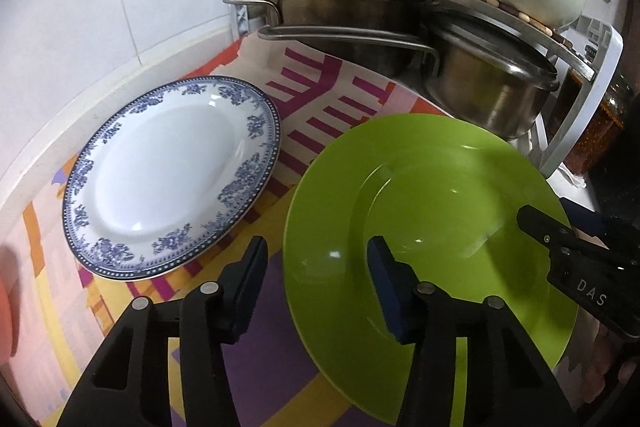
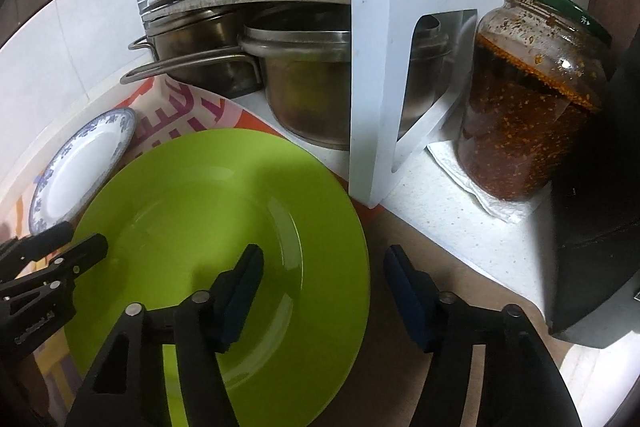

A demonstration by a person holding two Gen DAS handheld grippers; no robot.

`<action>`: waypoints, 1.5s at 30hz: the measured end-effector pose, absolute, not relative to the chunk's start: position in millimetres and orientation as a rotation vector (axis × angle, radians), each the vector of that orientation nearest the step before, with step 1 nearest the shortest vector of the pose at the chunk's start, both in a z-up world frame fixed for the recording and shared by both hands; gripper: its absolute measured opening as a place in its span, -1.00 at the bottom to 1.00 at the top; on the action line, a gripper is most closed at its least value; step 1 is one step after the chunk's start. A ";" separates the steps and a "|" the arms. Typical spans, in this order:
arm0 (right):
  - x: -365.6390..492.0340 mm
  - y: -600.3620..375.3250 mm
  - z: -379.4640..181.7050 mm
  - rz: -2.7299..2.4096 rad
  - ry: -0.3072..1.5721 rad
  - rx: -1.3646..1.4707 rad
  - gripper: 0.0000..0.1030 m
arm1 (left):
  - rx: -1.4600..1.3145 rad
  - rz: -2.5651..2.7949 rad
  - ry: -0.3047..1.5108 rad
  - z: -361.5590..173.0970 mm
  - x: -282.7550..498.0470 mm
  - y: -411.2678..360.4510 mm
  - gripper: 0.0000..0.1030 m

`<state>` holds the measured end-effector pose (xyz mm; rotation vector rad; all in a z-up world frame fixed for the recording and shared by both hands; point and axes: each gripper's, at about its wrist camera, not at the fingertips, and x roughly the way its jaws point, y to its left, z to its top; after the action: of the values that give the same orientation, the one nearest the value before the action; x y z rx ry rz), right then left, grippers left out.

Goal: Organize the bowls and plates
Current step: 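Close both grippers on the lime-green plate rim, then lift the lime-green plate and carry it over the blue-and-white plate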

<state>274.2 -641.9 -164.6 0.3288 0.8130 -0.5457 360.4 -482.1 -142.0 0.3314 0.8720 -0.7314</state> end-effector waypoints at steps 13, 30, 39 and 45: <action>280.1 -643.1 -165.2 -0.530 0.831 0.319 -0.11 | 0.321 -0.744 0.898 -145.0 364.1 -486.5 -0.21; 265.5 -616.5 -148.4 -0.495 0.834 0.281 -0.19 | 0.303 -0.687 0.893 -121.1 343.6 -444.2 -0.24; 250.3 -589.2 -124.2 -0.461 0.828 0.265 -0.19 | 0.258 -0.632 0.908 -97.9 327.5 -405.5 -0.24; 239.4 -565.9 -107.1 -0.422 0.826 0.249 -0.19 | 0.216 -0.581 0.907 -82.4 313.3 -371.0 -0.25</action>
<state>239.4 -565.9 -107.1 0.2491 0.8256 -0.4215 313.3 -371.0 -82.4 0.2162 0.9070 -0.5806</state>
